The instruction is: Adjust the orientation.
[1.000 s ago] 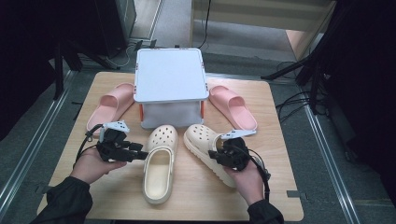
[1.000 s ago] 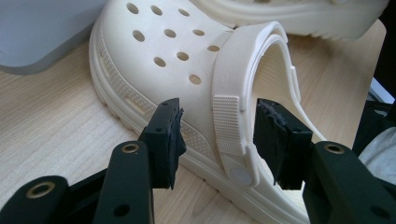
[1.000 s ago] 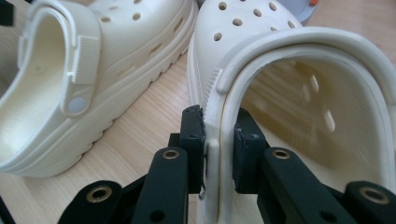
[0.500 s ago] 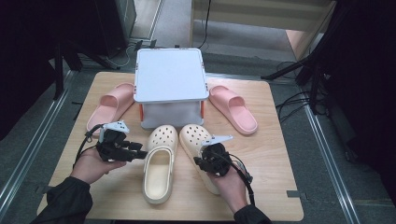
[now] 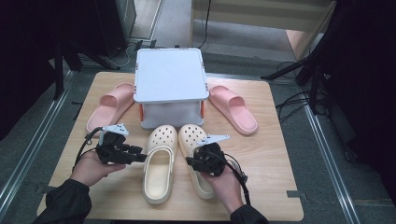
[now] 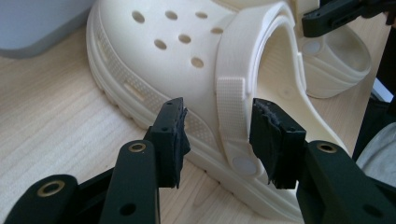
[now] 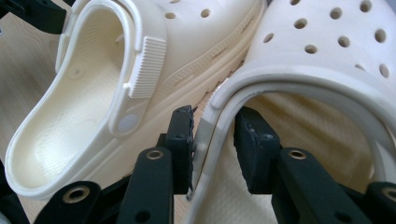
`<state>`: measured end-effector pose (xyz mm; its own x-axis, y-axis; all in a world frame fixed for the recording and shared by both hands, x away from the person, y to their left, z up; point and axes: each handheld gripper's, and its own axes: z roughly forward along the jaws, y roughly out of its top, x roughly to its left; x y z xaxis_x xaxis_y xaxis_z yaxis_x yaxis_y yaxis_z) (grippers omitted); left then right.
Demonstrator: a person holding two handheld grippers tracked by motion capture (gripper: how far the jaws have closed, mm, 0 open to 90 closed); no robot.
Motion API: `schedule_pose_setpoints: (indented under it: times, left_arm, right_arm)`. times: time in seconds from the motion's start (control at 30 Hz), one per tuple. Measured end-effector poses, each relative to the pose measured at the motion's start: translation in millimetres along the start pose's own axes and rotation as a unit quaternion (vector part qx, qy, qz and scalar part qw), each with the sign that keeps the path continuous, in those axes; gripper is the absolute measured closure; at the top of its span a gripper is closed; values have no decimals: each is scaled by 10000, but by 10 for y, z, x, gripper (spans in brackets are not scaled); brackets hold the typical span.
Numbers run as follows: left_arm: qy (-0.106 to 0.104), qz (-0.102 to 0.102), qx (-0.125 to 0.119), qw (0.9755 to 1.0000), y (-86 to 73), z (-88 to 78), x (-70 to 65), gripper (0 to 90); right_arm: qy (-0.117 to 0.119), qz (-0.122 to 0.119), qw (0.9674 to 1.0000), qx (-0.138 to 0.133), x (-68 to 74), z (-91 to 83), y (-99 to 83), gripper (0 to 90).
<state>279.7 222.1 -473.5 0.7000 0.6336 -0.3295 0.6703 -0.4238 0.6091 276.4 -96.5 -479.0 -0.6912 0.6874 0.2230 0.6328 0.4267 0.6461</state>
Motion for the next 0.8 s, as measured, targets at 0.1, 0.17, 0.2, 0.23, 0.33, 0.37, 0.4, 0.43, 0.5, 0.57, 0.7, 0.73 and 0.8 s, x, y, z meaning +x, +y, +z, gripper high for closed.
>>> schedule_pose_setpoints:
  times: [0.1,0.17,0.2,0.23,0.33,0.37,0.4,0.43,0.5,0.57,0.7,0.73,0.8]
  left_arm:
    - [23,-42,18,10000,-33,-8,0,556]
    - [49,-61,41,10000,-57,-14,2,561]
    - [64,-77,47,9999,-69,-12,0,563]
    - [67,-84,79,9999,-82,-9,-1,564]
    - [123,-87,163,9998,-111,9,-9,568]
    - [129,-100,182,9997,-118,20,-14,568]
    - [139,-85,204,9997,-120,28,-14,572]
    - [148,-101,212,9996,-124,37,-17,575]
    - [139,-191,208,9995,-129,52,-20,576]
    - [121,-269,187,9994,-134,60,-14,582]
    - [68,-361,134,9992,-151,70,-16,590]
    - [51,-371,127,9992,-154,72,-17,593]
    - [-19,-371,132,9992,-160,81,-23,596]
  right_arm:
    - [67,-54,10000,14,22,20,13,666]
    - [165,-41,9999,11,29,33,22,648]
    - [230,-68,9997,-6,26,42,26,639]
    - [281,-62,9996,-13,27,46,30,627]
    - [403,-86,9991,-54,40,71,45,594]
    - [412,-83,9991,-47,48,76,49,583]
    - [440,-99,9990,-53,55,83,53,576]
    - [435,-141,9989,-67,57,89,55,570]
    - [454,-156,9988,-69,73,99,58,557]
    - [459,-219,9986,-104,87,114,60,557]
    - [536,-273,9981,-123,106,136,59,535]
    - [591,-266,9978,-110,111,141,59,526]
    - [620,-263,9977,-122,115,147,59,509]
